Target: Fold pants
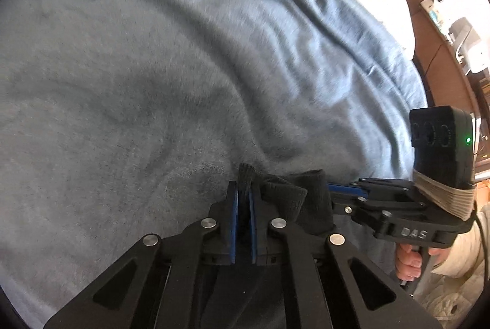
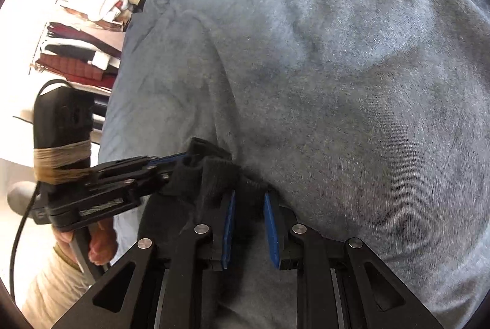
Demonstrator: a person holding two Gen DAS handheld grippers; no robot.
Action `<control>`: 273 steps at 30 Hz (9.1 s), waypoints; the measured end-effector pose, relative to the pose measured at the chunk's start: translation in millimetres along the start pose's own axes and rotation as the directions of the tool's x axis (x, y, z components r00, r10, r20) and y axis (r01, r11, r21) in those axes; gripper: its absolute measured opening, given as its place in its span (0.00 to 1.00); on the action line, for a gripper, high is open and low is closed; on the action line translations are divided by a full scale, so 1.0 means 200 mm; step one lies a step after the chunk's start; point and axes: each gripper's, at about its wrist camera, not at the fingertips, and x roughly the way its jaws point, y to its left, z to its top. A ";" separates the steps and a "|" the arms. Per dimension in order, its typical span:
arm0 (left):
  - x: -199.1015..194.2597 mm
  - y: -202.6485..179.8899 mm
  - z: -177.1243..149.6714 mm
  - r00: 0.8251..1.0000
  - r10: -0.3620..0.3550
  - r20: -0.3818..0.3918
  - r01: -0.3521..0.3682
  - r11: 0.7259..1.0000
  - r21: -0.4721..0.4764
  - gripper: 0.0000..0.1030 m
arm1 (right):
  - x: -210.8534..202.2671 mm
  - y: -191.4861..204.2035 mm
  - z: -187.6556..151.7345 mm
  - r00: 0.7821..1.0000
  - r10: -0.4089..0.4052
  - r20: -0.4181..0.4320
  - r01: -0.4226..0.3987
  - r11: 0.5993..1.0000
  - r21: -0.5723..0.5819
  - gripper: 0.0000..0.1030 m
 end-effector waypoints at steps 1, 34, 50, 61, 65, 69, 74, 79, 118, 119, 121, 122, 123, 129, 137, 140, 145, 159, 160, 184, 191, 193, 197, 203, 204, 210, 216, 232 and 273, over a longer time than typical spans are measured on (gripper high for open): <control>-0.03 -0.02 0.00 1.000 0.002 0.016 -0.002 1.000 0.009 0.07 | -0.01 0.01 0.00 1.000 0.000 0.008 0.000 1.000 -0.016 0.11; -0.09 -0.02 -0.17 0.996 0.078 -0.046 -0.079 0.997 -0.017 0.23 | -0.12 0.14 0.04 0.993 -0.073 0.094 0.077 0.996 -0.039 0.28; -0.04 -0.01 -0.09 0.987 0.161 0.015 -0.160 0.987 -0.034 0.08 | -0.12 0.20 0.10 0.984 -0.077 0.161 0.091 0.993 -0.079 0.09; -0.12 0.05 -0.07 0.990 0.142 0.024 -0.139 0.985 -0.105 0.28 | -0.02 0.16 0.12 0.979 -0.153 0.138 0.166 0.982 -0.088 0.09; -0.34 0.04 -0.10 0.965 0.222 0.140 -0.206 0.971 -0.118 0.46 | -0.09 0.21 0.13 0.964 -0.194 0.181 0.212 0.974 -0.085 0.33; -0.54 0.04 -0.20 0.952 0.239 0.193 -0.217 0.967 -0.131 0.46 | -0.21 0.31 0.12 0.945 -0.212 0.251 0.250 0.959 -0.133 0.36; -0.63 0.03 -0.44 0.955 0.233 0.183 -0.208 0.967 -0.144 0.46 | -0.26 0.48 0.04 0.967 -0.125 0.224 0.177 0.957 -0.230 0.36; -0.57 0.08 -0.71 0.969 0.223 0.107 -0.198 0.959 -0.203 0.45 | -0.16 0.62 -0.08 0.990 -0.066 0.128 0.104 0.939 -0.327 0.36; -0.84 0.26 -1.20 0.906 0.362 0.217 -0.257 0.881 -0.397 0.30 | 0.14 0.89 -0.26 0.993 -0.116 0.022 0.113 0.878 -0.466 0.36; -0.84 0.24 -1.25 0.912 0.353 0.210 -0.252 0.885 -0.392 0.30 | 0.12 0.92 -0.28 0.995 -0.101 0.017 0.097 0.873 -0.478 0.36; -0.82 0.20 -1.32 0.925 0.335 0.182 -0.249 0.892 -0.377 0.30 | 0.09 0.98 -0.34 0.998 -0.067 -0.010 0.053 0.864 -0.500 0.36; -0.80 0.19 -1.35 0.930 0.328 0.166 -0.248 0.893 -0.374 0.30 | 0.08 0.99 -0.36 0.998 -0.058 -0.020 0.040 0.862 -0.505 0.36; -0.78 0.18 -1.37 0.934 0.321 0.156 -0.245 0.894 -0.374 0.30 | 0.08 1.01 -0.40 0.998 -0.049 -0.034 0.025 0.857 -0.514 0.36; -0.67 0.21 -1.51 0.958 0.270 0.096 -0.212 0.893 -0.396 0.30 | 0.12 1.04 -0.56 0.992 -0.056 -0.115 -0.017 0.831 -0.556 0.36; -0.59 0.30 -1.58 0.971 0.225 0.082 -0.167 0.882 -0.441 0.31 | 0.21 0.99 -0.65 0.983 -0.096 -0.159 -0.006 0.839 -0.545 0.36; -0.60 0.29 -1.60 0.970 0.211 0.117 -0.139 0.885 -0.444 0.12 | 0.23 1.00 -0.66 0.982 -0.092 -0.164 -0.012 0.839 -0.545 0.36; -0.66 0.24 -1.61 0.950 0.270 0.154 -0.182 0.884 -0.431 0.12 | 0.25 1.03 -0.68 0.983 -0.077 -0.167 -0.027 0.836 -0.549 0.36; -0.61 0.40 -1.63 0.951 0.278 0.133 -0.175 0.843 -0.510 0.28 | 0.50 1.07 -0.68 0.973 -0.125 -0.195 -0.007 0.826 -0.563 0.36; -0.63 0.40 -1.64 0.949 0.284 0.139 -0.174 0.836 -0.520 0.34 | 0.51 1.06 -0.68 0.972 -0.128 -0.197 -0.005 0.828 -0.561 0.36; -0.79 0.29 -2.12 0.913 0.381 0.148 -0.212 0.751 -0.626 0.24 | 0.32 1.28 -1.11 0.953 -0.090 -0.289 -0.128 0.745 -0.655 0.37; -0.75 0.30 -2.14 0.891 0.435 0.129 -0.254 0.715 -0.652 0.36 | 0.30 1.23 -1.11 0.958 -0.096 -0.269 -0.103 0.762 -0.639 0.37; -0.78 0.30 -2.13 0.882 0.453 0.132 -0.251 0.687 -0.682 0.45 | 0.27 1.22 -1.12 0.962 -0.101 -0.252 -0.088 0.762 -0.641 0.36; -0.95 0.15 -2.14 0.772 0.625 0.116 -0.377 0.597 -0.708 0.46 | 0.17 1.19 -1.09 0.972 -0.105 -0.212 -0.058 0.762 -0.644 0.37; -1.07 -0.26 -2.19 0.596 0.796 0.101 -0.519 0.479 -0.708 0.64 | -0.13 1.12 -1.08 0.989 -0.076 -0.128 -0.035 0.719 -0.695 0.55; -1.06 -0.31 -2.20 0.598 0.794 0.106 -0.512 0.481 -0.711 0.64 | -0.17 1.10 -1.08 0.989 -0.071 -0.126 -0.038 0.712 -0.701 0.56; -0.86 -0.59 -2.31 0.633 0.773 0.053 -0.499 0.459 -0.735 0.64 | -0.36 0.96 -1.15 0.977 -0.105 -0.188 -0.080 0.634 -0.769 0.56; -0.68 -0.61 -2.47 0.669 0.743 -0.018 -0.501 0.432 -0.750 0.64 | -0.33 0.80 -1.28 0.947 -0.231 -0.221 -0.062 0.546 -0.835 0.56; -0.65 -0.27 -2.49 0.646 0.763 -0.002 -0.491 0.414 -0.767 0.65 | -0.14 0.74 -1.38 0.937 -0.305 -0.172 0.011 0.515 -0.857 0.56; -0.51 -0.31 -2.02 0.822 0.500 0.273 -0.246 0.744 -0.622 0.35 | 0.23 0.96 -0.91 0.940 -0.056 -0.337 -0.213 0.674 -0.707 0.56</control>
